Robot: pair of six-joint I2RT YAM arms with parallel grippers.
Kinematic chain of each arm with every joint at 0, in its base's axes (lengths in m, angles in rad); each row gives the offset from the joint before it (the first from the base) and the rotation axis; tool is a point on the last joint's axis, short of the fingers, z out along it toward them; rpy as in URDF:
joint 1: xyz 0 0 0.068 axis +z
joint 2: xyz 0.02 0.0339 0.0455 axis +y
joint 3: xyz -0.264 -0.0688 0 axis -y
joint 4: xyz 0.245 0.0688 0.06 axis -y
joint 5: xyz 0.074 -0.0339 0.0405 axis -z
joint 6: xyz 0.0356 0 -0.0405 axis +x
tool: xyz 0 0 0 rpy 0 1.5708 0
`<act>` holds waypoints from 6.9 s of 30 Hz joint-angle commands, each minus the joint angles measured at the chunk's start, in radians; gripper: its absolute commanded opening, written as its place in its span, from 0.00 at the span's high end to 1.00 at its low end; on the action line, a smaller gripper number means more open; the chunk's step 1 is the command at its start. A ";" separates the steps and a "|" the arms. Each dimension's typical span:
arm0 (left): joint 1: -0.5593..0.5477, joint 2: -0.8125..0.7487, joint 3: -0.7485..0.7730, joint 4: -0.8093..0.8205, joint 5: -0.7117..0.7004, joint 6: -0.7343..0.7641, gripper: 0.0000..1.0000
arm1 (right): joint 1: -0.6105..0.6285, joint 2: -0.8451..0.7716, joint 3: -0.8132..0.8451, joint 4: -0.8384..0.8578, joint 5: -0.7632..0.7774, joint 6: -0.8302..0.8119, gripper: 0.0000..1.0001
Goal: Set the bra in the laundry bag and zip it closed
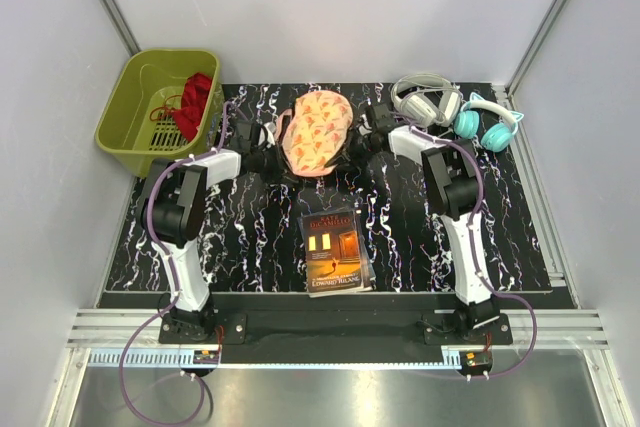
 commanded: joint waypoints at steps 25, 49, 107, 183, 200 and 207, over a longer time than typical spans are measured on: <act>-0.156 0.059 0.164 -0.023 0.037 -0.171 1.00 | -0.003 -0.058 -0.106 0.194 0.066 0.356 0.85; -0.021 0.064 0.237 -0.121 0.058 -0.125 1.00 | -0.075 -0.022 0.008 -0.004 0.000 0.193 0.28; -0.104 -0.018 0.219 -0.173 -0.034 -0.148 1.00 | -0.005 -0.154 -0.043 -0.024 0.066 0.218 0.18; -0.204 0.019 0.230 -0.110 0.027 -0.220 1.00 | -0.032 -0.361 -0.294 -0.029 0.129 0.190 0.13; -0.133 -0.082 0.063 -0.073 0.020 -0.211 1.00 | 0.019 -0.190 -0.178 0.090 0.069 0.204 0.85; -0.021 -0.105 0.090 -0.195 -0.023 -0.084 1.00 | 0.016 -0.121 -0.150 0.074 -0.027 0.104 1.00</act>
